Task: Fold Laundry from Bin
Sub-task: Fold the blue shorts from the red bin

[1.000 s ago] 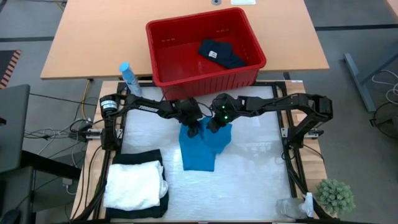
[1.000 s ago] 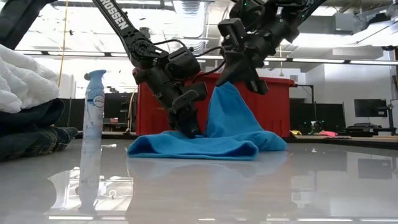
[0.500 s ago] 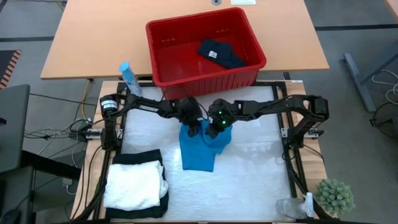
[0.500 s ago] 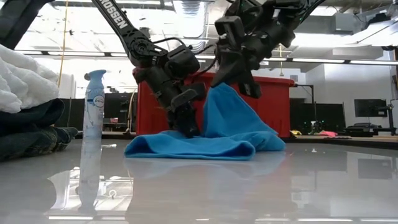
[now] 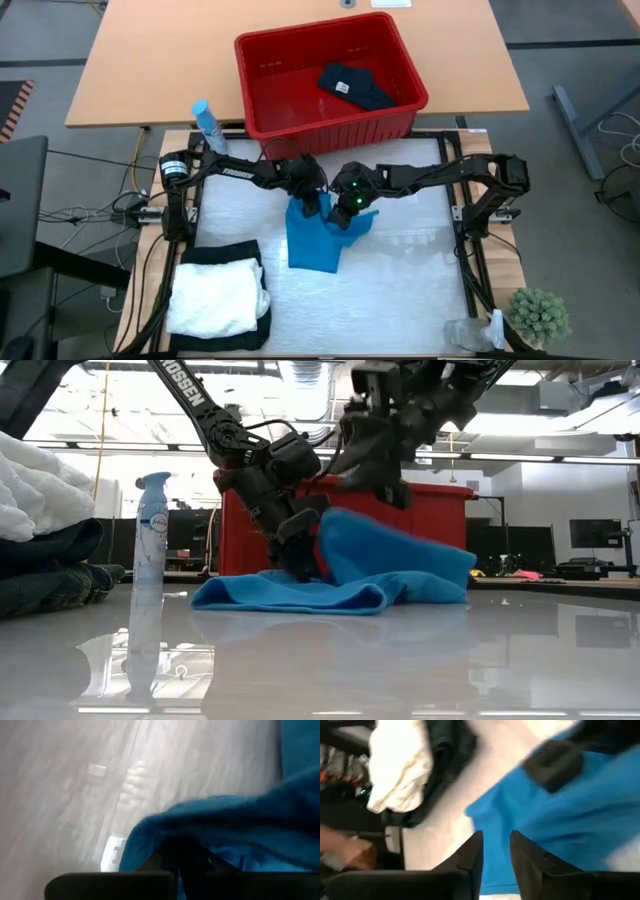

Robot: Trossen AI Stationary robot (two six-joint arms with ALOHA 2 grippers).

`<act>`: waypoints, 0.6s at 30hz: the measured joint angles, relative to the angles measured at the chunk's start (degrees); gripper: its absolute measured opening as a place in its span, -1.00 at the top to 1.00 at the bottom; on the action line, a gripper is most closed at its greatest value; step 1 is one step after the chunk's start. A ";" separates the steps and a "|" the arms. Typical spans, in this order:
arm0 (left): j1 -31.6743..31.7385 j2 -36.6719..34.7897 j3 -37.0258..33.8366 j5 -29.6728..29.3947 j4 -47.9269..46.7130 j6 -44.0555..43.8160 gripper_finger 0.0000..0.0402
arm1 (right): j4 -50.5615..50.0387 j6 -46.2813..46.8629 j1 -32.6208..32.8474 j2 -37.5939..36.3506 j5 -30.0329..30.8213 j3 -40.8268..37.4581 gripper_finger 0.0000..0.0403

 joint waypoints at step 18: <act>0.13 0.00 0.00 -2.72 0.62 -0.44 1.00 | -36.04 -8.14 1.94 -0.14 16.61 7.52 0.35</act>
